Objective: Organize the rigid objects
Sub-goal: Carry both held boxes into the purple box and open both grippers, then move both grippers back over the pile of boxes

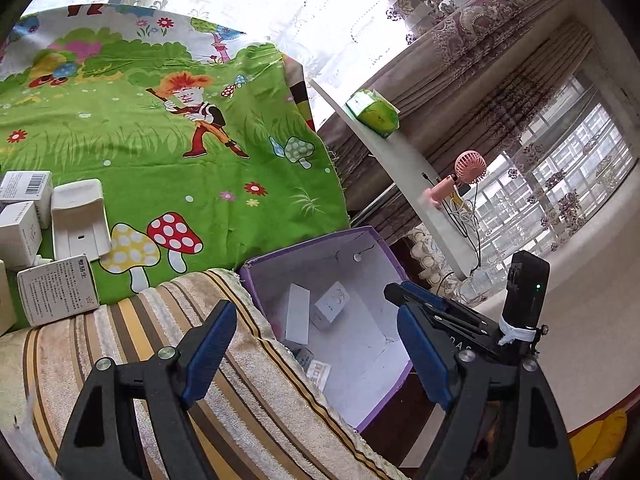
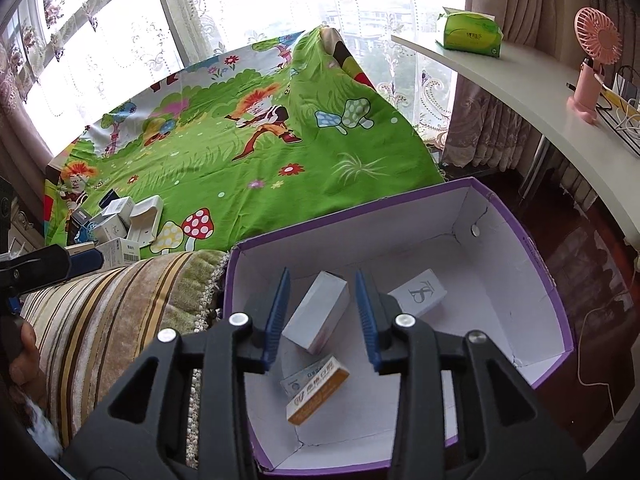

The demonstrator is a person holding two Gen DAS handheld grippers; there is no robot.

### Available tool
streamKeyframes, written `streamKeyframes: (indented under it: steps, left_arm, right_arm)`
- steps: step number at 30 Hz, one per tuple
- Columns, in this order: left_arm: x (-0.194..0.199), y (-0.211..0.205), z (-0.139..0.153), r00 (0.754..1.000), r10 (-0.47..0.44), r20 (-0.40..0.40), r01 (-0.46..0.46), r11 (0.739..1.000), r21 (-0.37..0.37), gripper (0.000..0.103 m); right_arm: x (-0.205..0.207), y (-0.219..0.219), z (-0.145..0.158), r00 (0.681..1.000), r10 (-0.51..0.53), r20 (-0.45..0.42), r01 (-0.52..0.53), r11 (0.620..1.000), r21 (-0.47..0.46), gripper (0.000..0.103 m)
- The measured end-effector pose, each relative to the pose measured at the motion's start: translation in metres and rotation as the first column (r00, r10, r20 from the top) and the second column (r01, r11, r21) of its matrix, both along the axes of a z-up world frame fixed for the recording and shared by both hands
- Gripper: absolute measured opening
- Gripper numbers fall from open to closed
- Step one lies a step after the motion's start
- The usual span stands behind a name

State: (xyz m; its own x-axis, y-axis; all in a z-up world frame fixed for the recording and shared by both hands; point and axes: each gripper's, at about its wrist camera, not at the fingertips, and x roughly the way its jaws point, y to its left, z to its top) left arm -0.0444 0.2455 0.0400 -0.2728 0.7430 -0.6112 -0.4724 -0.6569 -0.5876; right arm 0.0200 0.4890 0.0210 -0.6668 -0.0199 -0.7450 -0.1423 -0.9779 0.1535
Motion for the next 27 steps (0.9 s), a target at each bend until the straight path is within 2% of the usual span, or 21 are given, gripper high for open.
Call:
streamKeyframes:
  steps: [3,11,19,27]
  left_arm:
    - [-0.001,-0.009,0.001,1.000,0.021,0.003,-0.021,1.000,0.009,0.083]
    - [0.004,-0.022,0.007,0.997,0.061,-0.057,-0.063,0.997,-0.040,0.083]
    - [0.006,-0.050,0.009,0.992,0.109,-0.070,-0.111,0.994,-0.024,0.083]
    - [0.009,-0.099,0.009,0.979,0.193,-0.064,-0.194,0.981,-0.011,0.083]
  right_arm:
    - [0.000,-0.003,0.001,1.000,0.012,-0.003,-0.012,1.000,0.004,0.051]
    - [-0.005,-0.020,0.000,0.999,0.043,0.006,-0.043,0.999,0.019,0.053]
    - [-0.008,-0.042,-0.002,0.994,0.105,0.012,-0.105,0.995,-0.003,0.054]
    - [-0.011,-0.062,-0.005,0.989,0.148,0.026,-0.147,0.989,-0.019,0.057]
